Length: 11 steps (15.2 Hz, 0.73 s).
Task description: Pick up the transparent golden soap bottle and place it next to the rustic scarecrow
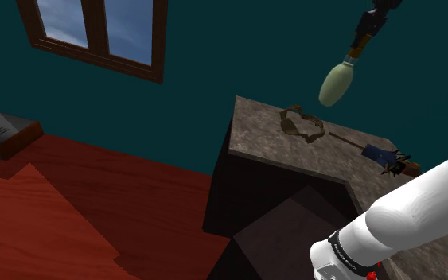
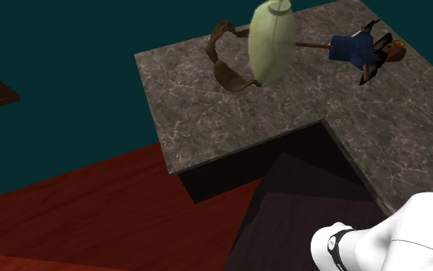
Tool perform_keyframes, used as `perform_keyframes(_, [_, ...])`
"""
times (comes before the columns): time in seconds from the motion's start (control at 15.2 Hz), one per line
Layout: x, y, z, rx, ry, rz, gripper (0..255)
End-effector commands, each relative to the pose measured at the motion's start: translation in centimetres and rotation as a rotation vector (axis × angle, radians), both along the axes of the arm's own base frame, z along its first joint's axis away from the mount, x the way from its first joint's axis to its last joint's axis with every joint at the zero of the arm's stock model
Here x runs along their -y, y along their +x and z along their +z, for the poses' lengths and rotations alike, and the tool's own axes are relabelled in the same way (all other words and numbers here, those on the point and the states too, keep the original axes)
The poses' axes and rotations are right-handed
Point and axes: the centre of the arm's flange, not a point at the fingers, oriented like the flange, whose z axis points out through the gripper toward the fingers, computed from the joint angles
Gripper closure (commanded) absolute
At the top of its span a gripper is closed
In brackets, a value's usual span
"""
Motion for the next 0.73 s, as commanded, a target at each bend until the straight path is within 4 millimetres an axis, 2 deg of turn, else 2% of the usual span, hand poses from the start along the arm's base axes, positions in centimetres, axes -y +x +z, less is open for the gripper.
perform_keyframes(0.0, [1.4,-2.1,0.1,0.0,0.0,0.001,255])
perform_keyframes(0.66, [9.2,-12.8,0.2,0.0,0.0,0.001,255])
